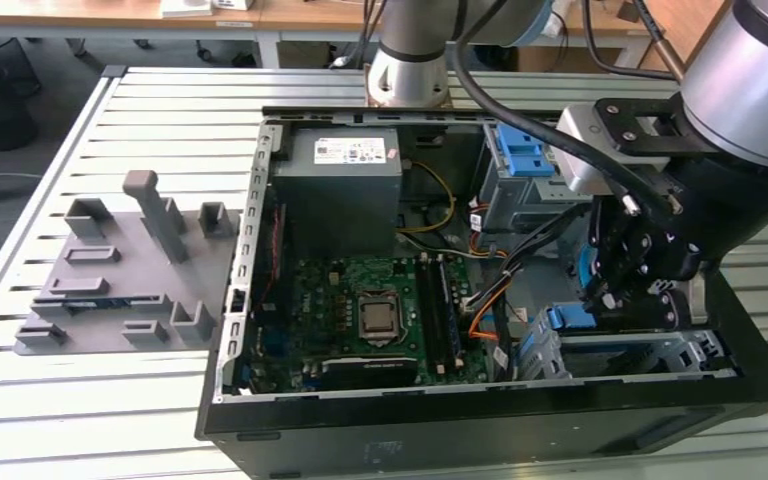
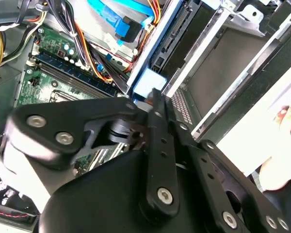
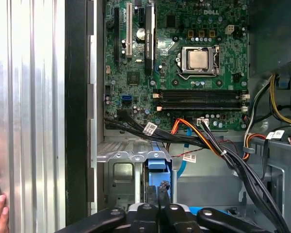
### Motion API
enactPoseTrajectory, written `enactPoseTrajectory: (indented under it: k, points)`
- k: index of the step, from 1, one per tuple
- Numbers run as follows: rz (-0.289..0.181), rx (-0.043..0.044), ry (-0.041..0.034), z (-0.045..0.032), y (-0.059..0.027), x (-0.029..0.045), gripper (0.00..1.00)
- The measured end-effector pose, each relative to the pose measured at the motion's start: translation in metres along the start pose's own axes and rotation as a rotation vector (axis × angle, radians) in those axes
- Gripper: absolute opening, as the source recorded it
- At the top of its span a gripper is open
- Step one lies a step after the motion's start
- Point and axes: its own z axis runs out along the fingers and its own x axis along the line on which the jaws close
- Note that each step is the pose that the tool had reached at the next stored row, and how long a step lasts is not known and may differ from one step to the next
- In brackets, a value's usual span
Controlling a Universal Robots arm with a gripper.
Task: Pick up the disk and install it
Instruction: 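Insert the disk into the insertion slot, then insert the first disk wire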
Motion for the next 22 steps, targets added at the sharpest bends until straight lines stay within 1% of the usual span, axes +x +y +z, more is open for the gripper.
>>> enactPoseTrajectory:
  k: [1, 2, 3, 17, 20, 22]
  points:
    - [0.000, -0.0001, 0.0000, 0.0001, 0.0000, 0.0000, 0.13]
    - [0.000, 0.0000, 0.0000, 0.0001, 0.0000, 0.0000, 0.13]
    - [0.000, 0.0000, 0.0000, 0.0002, 0.0000, 0.0000, 0.11]
    - [0.000, 0.0000, 0.0000, 0.0018, -0.0001, 0.0000, 0.11]
    - [0.000, 0.0000, -0.0001, 0.0019, -0.0023, 0.0000, 0.11]
    - [0.000, 0.0000, 0.0000, 0.0019, -0.0068, -0.0001, 0.11]
